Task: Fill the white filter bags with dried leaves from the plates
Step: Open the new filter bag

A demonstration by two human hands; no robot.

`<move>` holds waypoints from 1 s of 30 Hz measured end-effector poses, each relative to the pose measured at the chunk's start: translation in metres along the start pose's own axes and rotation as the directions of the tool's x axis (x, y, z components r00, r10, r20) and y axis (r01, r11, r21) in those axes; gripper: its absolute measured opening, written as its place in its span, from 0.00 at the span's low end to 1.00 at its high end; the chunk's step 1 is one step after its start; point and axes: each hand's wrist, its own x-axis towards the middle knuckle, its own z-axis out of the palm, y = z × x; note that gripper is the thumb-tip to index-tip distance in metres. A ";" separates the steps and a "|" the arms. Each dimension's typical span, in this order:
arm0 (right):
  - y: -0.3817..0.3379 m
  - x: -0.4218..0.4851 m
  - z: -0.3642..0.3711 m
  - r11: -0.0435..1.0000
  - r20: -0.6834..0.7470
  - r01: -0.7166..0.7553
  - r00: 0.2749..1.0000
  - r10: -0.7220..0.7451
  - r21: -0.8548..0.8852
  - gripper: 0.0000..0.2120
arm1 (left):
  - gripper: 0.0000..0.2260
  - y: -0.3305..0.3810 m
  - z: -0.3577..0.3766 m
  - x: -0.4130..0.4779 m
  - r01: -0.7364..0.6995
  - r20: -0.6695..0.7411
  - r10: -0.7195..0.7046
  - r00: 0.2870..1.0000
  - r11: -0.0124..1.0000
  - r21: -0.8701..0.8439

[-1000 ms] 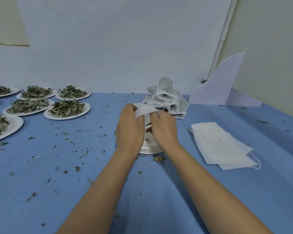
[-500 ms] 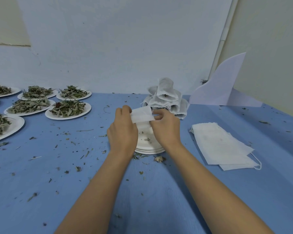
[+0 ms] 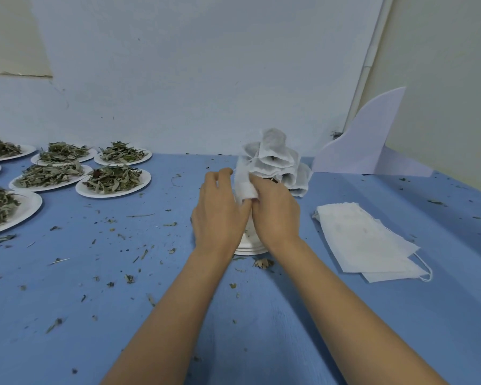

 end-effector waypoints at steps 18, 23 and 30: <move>-0.002 0.005 -0.008 0.785 0.069 0.030 0.993 -0.092 0.619 0.21 | 0.07 -0.020 -0.007 0.007 0.171 -0.127 -0.179 0.976 0.983 -0.067; -0.002 0.005 -0.007 0.930 -0.065 0.283 0.959 -0.275 0.235 0.14 | 0.05 -0.025 -0.012 0.010 0.237 -0.124 -0.246 0.961 0.968 -0.076; -0.017 0.005 0.001 0.953 0.086 0.234 0.971 -0.221 -0.193 0.11 | 0.07 -0.019 -0.013 0.012 0.161 -0.069 -0.174 0.982 0.973 -0.165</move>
